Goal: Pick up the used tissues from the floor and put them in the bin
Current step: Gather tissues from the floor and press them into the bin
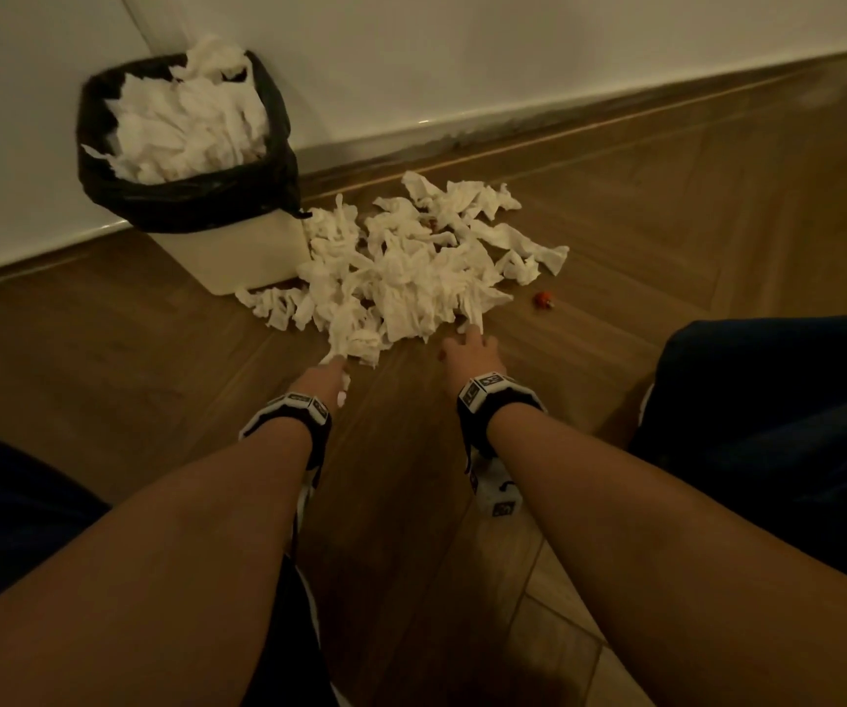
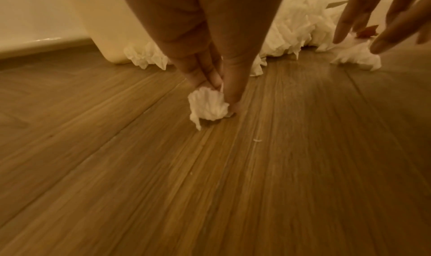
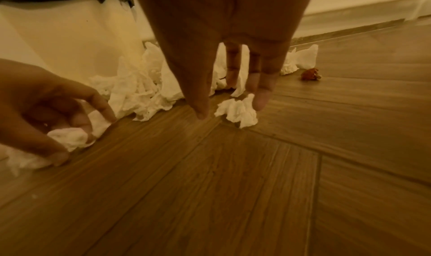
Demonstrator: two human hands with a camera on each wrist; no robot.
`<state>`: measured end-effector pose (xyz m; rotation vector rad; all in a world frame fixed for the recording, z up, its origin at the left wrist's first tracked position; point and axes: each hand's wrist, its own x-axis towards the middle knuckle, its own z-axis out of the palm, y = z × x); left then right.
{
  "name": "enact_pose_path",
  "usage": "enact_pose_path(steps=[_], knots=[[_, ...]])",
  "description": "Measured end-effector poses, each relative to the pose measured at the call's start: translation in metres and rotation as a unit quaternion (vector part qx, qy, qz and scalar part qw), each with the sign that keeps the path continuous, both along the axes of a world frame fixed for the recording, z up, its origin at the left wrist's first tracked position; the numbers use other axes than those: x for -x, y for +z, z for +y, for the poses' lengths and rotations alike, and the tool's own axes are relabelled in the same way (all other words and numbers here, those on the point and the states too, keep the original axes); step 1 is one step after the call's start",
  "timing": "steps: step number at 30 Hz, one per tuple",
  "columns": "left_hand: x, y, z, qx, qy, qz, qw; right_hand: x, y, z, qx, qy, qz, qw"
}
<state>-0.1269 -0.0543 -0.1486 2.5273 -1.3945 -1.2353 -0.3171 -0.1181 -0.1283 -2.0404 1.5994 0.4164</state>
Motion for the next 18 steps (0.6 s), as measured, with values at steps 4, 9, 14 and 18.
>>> enact_pose_path(steps=[4,9,14,18], knots=[[-0.002,-0.005,0.000,0.011,-0.062,-0.039,0.997,-0.001,-0.007,0.000,-0.053,-0.025,0.026,0.998],[-0.005,-0.008,-0.002,-0.009,-0.136,-0.108,0.985,-0.005,-0.015,0.004,-0.067,0.023,0.038,0.997],[-0.010,-0.017,-0.002,0.022,-0.121,-0.100,0.987,-0.010,-0.015,0.006,-0.099,0.014,0.018,0.995],[-0.011,-0.014,-0.003,0.027,-0.076,-0.074,0.994,-0.015,-0.015,0.008,-0.074,-0.013,-0.017,0.997]])
